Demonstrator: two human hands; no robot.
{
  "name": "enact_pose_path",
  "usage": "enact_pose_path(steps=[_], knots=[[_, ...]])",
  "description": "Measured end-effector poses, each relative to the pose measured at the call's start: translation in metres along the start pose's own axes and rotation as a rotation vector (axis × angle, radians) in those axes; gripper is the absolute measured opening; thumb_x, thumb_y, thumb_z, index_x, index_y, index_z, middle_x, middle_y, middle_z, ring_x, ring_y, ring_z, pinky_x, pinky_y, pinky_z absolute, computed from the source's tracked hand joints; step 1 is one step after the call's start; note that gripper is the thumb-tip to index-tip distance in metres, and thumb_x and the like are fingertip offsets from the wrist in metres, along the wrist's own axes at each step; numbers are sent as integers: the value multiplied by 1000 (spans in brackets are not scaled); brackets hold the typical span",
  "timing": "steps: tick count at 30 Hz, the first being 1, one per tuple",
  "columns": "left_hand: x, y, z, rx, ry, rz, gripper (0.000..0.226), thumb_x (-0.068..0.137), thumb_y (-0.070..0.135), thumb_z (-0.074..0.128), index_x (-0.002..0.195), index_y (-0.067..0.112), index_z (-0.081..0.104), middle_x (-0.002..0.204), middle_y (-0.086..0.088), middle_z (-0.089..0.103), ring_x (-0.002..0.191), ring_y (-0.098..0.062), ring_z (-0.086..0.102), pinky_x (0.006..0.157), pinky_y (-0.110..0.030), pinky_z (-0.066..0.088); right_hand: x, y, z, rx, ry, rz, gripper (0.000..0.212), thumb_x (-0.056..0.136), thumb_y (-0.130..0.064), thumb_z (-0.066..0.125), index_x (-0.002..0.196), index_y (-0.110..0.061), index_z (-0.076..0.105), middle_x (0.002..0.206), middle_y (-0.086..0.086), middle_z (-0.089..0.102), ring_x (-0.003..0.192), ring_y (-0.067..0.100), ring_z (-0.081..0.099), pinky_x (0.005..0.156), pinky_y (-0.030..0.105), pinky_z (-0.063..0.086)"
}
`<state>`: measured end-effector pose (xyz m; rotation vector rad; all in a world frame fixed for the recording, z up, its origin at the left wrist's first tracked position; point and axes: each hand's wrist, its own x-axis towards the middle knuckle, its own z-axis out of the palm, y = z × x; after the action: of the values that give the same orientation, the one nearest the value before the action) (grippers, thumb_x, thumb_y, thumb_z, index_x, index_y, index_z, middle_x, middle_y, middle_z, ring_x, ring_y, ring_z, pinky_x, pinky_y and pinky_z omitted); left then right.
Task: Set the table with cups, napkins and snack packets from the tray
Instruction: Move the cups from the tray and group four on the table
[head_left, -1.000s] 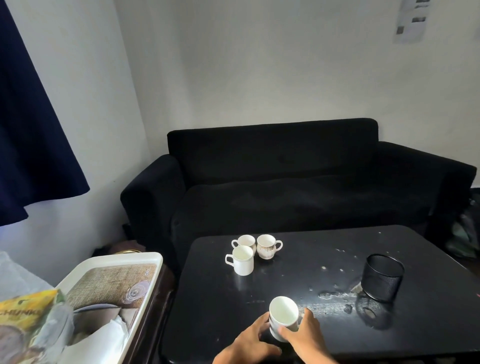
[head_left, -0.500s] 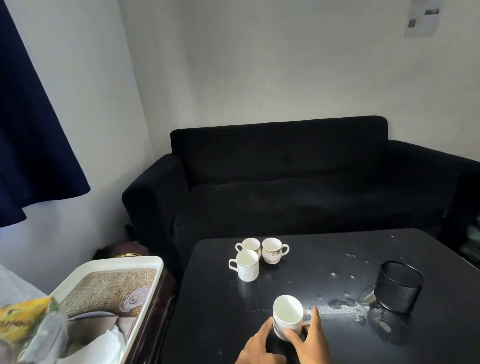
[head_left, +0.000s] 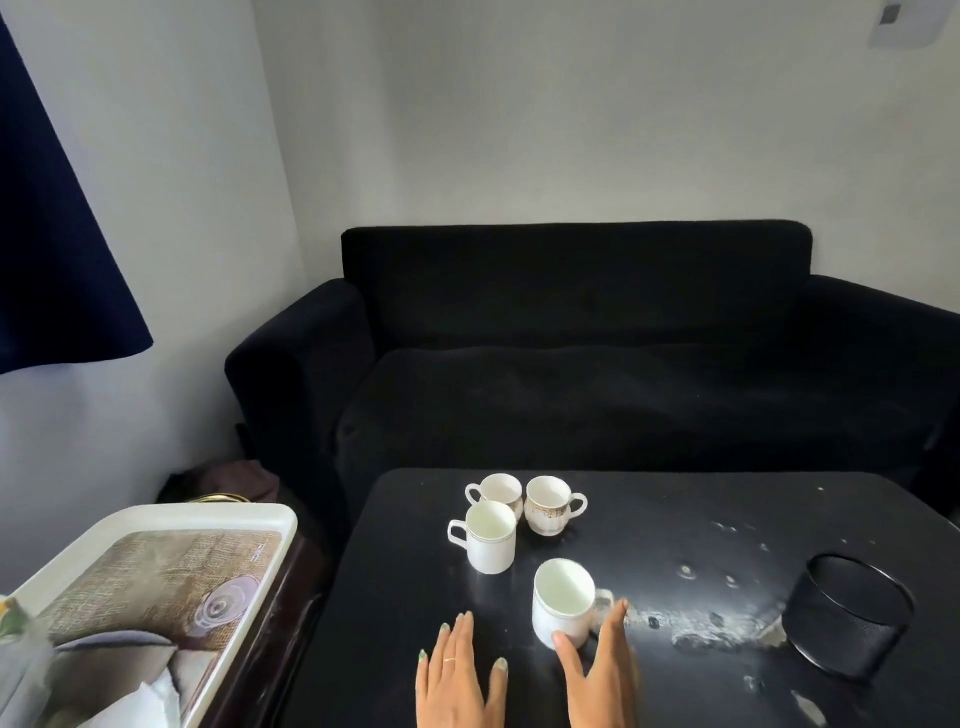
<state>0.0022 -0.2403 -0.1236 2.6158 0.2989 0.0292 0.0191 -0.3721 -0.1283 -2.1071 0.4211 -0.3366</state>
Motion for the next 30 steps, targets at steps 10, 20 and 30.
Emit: enact_pose_path(steps=[10,20,30], knots=[[50,8,16,-32,174,17,68,96,56,27,153,21,10,159,9,21,149,-9,7,120,-32,-1,35,-6,22,-130,115,-60,82,84,-35,66,148,-3,25,139,12,52,126,31,48,107,41,35],[72,14,21,-57,303,-29,49,98,44,38,143,25,37,141,4,51,139,-18,32,117,-37,18,57,-9,37,-81,164,-34,80,79,-44,68,143,-12,34,127,7,62,119,27,55,105,42,38],[75,12,27,-28,297,-26,49,98,44,37,144,29,36,143,4,49,140,-19,29,116,-38,17,66,-8,43,-61,193,-49,74,75,-46,70,136,-15,41,126,5,62,117,26,55,103,38,35]])
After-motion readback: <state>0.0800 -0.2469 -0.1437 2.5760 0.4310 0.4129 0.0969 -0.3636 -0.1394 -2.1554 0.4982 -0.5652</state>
